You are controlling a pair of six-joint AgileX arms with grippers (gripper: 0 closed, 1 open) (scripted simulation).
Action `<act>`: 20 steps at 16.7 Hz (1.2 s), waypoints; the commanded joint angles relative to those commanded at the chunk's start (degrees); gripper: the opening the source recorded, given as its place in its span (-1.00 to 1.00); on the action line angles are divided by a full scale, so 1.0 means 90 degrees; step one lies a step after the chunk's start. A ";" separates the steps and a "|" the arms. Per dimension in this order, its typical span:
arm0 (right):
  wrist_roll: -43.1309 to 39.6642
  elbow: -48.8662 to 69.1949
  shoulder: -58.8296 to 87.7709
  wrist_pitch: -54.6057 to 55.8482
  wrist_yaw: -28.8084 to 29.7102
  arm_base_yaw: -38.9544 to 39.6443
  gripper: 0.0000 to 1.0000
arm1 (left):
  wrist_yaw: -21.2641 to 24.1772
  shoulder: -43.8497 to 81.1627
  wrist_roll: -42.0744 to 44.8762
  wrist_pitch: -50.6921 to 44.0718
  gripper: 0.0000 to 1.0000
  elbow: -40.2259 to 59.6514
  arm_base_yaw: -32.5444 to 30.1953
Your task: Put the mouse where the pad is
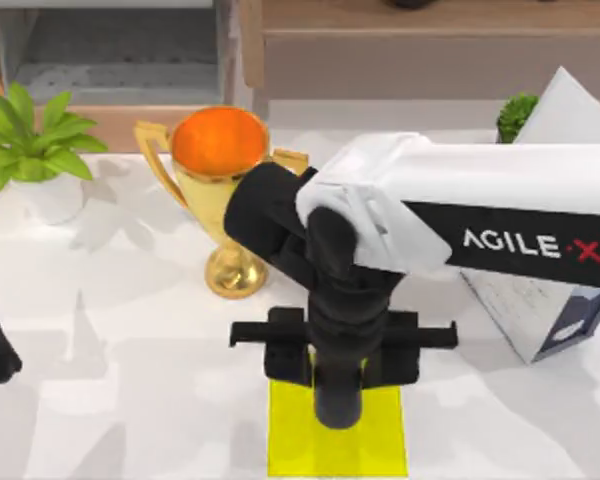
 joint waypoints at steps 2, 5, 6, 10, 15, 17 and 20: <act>0.0002 -0.0077 0.0036 0.0111 0.0003 0.0004 -1.00 | 0.0000 0.0000 0.0000 0.0000 1.00 0.0000 0.0000; 0.0012 -0.0176 0.0104 0.0264 0.0002 0.0017 -1.00 | 0.0000 0.0000 0.0000 0.0000 1.00 0.0000 0.0000; 0.0012 -0.0176 0.0104 0.0264 0.0002 0.0017 -1.00 | 0.0000 0.0000 0.0000 0.0000 1.00 0.0000 0.0000; 0.0012 -0.0176 0.0104 0.0264 0.0002 0.0017 -0.85 | 0.0000 0.0000 0.0000 0.0000 1.00 0.0000 0.0000; 0.0012 -0.0176 0.0104 0.0264 0.0002 0.0017 -0.10 | 0.0000 0.0000 0.0000 0.0000 1.00 0.0000 0.0000; 0.0012 -0.0176 0.0104 0.0264 0.0002 0.0017 0.21 | 0.0000 0.0000 0.0000 0.0000 1.00 0.0000 0.0000; 0.0012 -0.0176 0.0104 0.0264 0.0002 0.0017 0.66 | 0.0000 0.0000 0.0000 0.0000 1.00 0.0000 0.0000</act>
